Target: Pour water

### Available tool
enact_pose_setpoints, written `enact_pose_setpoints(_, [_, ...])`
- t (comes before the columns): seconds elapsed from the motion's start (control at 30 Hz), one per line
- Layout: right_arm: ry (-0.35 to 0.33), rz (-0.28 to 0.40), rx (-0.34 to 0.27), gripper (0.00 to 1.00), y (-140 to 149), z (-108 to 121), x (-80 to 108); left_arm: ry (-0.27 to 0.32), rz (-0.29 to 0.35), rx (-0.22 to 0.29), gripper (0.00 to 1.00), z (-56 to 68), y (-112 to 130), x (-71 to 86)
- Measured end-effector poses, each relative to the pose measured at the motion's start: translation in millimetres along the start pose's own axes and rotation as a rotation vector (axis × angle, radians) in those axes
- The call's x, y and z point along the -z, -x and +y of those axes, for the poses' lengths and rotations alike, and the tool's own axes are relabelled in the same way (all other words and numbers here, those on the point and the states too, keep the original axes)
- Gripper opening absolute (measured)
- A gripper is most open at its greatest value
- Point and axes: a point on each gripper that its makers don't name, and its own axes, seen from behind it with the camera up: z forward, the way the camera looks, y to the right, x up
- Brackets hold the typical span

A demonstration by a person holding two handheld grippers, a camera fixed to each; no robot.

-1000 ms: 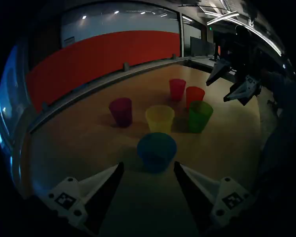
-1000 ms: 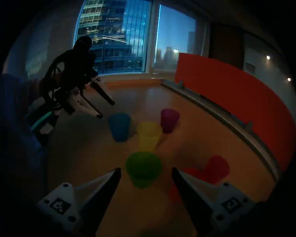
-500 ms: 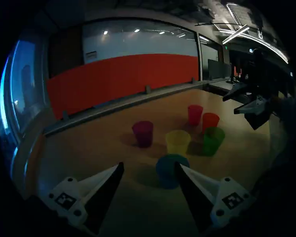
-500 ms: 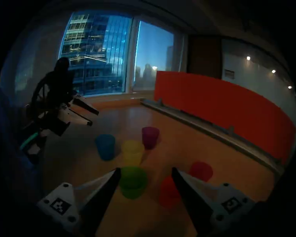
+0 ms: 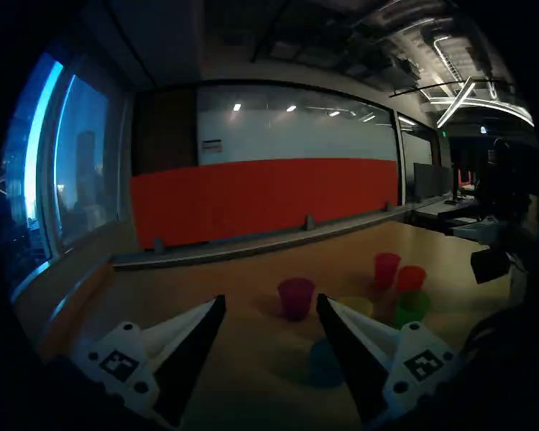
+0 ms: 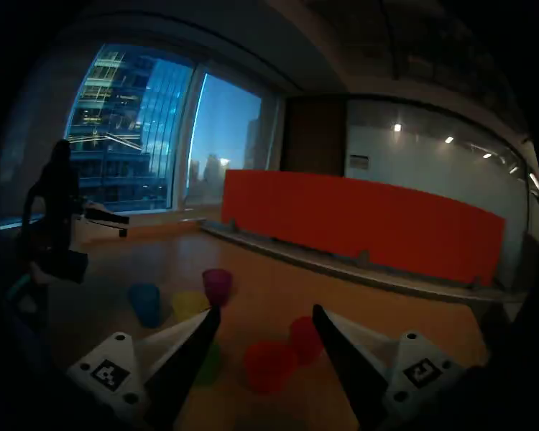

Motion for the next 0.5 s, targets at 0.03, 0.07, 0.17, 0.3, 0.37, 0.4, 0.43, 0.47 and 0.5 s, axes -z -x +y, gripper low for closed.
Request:
enact_pose_setpoints(0.03, [0.019, 0.01, -0.005, 0.99, -1.9, 4.2, 1.0, -0.014, 0.011, 0.003, 0.94, -2.2, -2.4, 0.8])
enact_pose_setpoints(0.07, [0.041, 0.021, -0.01, 0.99, -4.1, 8.9, 2.1, -0.03, 0.024, 0.006, 0.94, -4.7, -5.1, 1.6])
enact_pose_setpoints(0.17, [0.097, 0.047, -0.028, 0.99, -8.1, 22.4, 4.9, -0.063, 0.055, 0.014, 0.94, -9.3, -11.4, 4.5])
enact_pose_setpoints(0.3, [0.185, 0.084, -0.056, 0.99, -13.2, 44.6, 12.2, -0.11, 0.083, 0.022, 0.94, -16.7, -17.0, 10.6])
enact_pose_setpoints(0.37, [0.232, 0.105, -0.069, 0.99, -16.8, 56.7, 17.8, -0.133, 0.097, 0.025, 0.94, -21.4, -18.8, 13.7])
enact_pose_setpoints(0.4, [0.257, 0.116, -0.076, 0.99, -18.8, 63.1, 20.7, -0.145, 0.103, 0.026, 0.94, -24.1, -19.4, 15.0])
enact_pose_setpoints(0.43, [0.283, 0.128, -0.083, 0.99, -20.9, 69.9, 23.8, -0.159, 0.108, 0.026, 0.94, -27.1, -19.9, 16.1])
enact_pose_setpoints(0.47, [0.312, 0.14, -0.091, 0.99, -23.3, 77.6, 27.3, -0.174, 0.114, 0.027, 0.94, -30.5, -20.5, 17.3])
enact_pose_setpoints(0.5, [0.338, 0.15, -0.097, 0.99, -24.6, 84.5, 30.4, -0.184, 0.119, 0.027, 0.94, -33.0, -20.9, 18.2])
